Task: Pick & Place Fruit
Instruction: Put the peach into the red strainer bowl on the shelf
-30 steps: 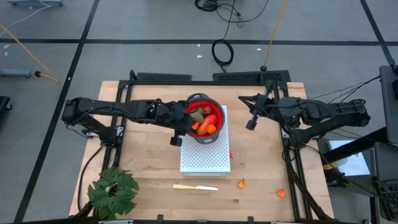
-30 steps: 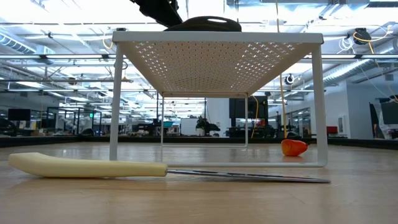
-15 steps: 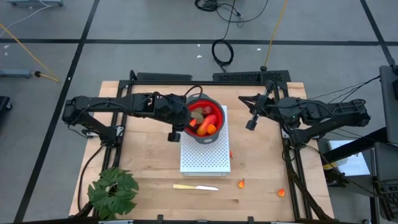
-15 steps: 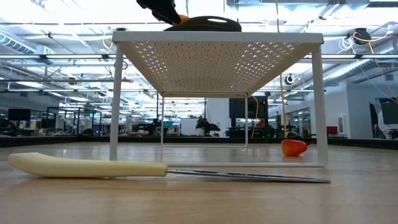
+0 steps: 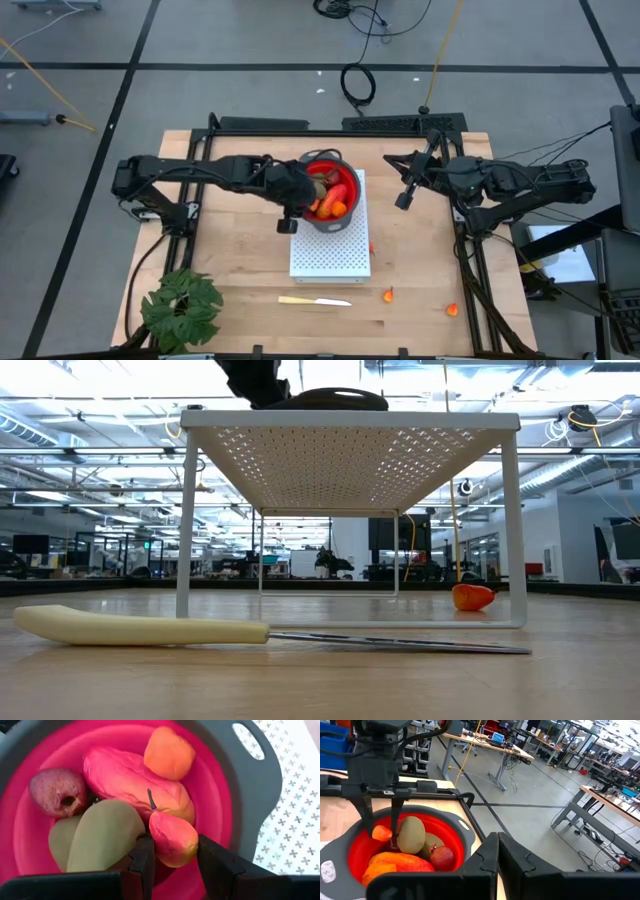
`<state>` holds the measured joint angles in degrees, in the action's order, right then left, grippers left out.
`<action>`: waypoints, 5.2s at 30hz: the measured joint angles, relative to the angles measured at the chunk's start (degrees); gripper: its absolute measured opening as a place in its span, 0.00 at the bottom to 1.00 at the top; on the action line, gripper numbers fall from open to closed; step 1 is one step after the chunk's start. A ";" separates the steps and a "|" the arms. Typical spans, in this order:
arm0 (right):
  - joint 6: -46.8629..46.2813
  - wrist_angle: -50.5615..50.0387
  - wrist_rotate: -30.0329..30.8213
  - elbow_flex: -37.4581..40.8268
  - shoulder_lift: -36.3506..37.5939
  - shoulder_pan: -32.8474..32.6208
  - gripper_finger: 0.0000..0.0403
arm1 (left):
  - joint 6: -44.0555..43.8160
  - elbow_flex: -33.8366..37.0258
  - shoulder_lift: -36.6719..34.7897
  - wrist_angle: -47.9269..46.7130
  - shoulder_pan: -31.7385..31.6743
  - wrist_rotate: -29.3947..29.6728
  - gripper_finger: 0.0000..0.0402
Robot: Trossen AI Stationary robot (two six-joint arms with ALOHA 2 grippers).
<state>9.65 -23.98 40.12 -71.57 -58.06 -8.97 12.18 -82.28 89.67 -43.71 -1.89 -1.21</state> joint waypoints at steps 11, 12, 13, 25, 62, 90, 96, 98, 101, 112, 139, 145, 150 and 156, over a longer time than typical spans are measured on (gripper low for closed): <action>-0.01 -0.40 0.00 0.00 0.00 -0.01 0.00 | -1.00 0.00 -0.05 0.68 -0.02 0.00 0.30; -0.02 -0.40 0.00 0.00 0.00 0.00 0.00 | -1.00 0.00 -0.05 0.68 -0.02 0.00 0.31; 0.00 -0.40 0.00 0.00 0.00 0.00 0.00 | -1.00 0.00 -0.05 0.70 -0.02 0.00 0.31; 0.00 -0.38 0.00 0.00 0.00 0.00 0.00 | -0.07 -1.94 -0.05 0.06 -0.11 1.35 0.51; -25.32 -15.19 -16.37 12.73 2.44 -19.60 0.00 | -16.52 -8.83 -9.86 -5.41 -1.26 2.45 0.01; -35.01 16.97 -16.17 42.30 3.44 -21.61 0.06 | -21.77 26.63 -36.69 19.75 -2.52 1.04 0.03; -36.83 19.25 -17.17 42.31 -0.27 -19.12 0.21 | -22.52 29.97 -41.42 20.33 -3.98 -1.08 0.01; -37.10 21.41 -17.87 42.38 -1.96 -18.67 0.28 | -22.88 30.63 -42.88 20.20 -4.30 -1.33 0.02; -37.79 22.81 -17.92 42.33 -4.15 -18.35 0.39 | -23.11 30.86 -44.07 20.40 -4.55 -1.42 0.04; -44.76 23.93 -17.90 42.32 -11.86 -17.71 0.63 | -22.94 31.01 -45.23 19.87 -4.52 -1.73 0.05; -41.62 37.90 -20.90 42.25 -28.12 -10.94 0.63 | -22.65 30.97 -45.23 19.85 -4.52 -1.73 0.05; -41.69 37.30 -20.85 42.27 -28.13 -10.82 0.63 | -22.64 30.95 -45.23 19.87 -4.52 -1.73 0.05; -41.92 37.02 -20.83 42.27 -28.13 -10.82 0.56 | -22.40 30.95 -45.23 19.87 -4.52 -1.73 0.05; -43.06 36.61 -20.92 42.27 -28.13 -10.82 0.40 | -22.43 30.95 -45.23 19.90 -4.52 -1.73 0.05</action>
<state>-33.41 12.62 19.20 -29.30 -86.19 -19.79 -10.25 -51.33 44.45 -23.81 -6.42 -2.94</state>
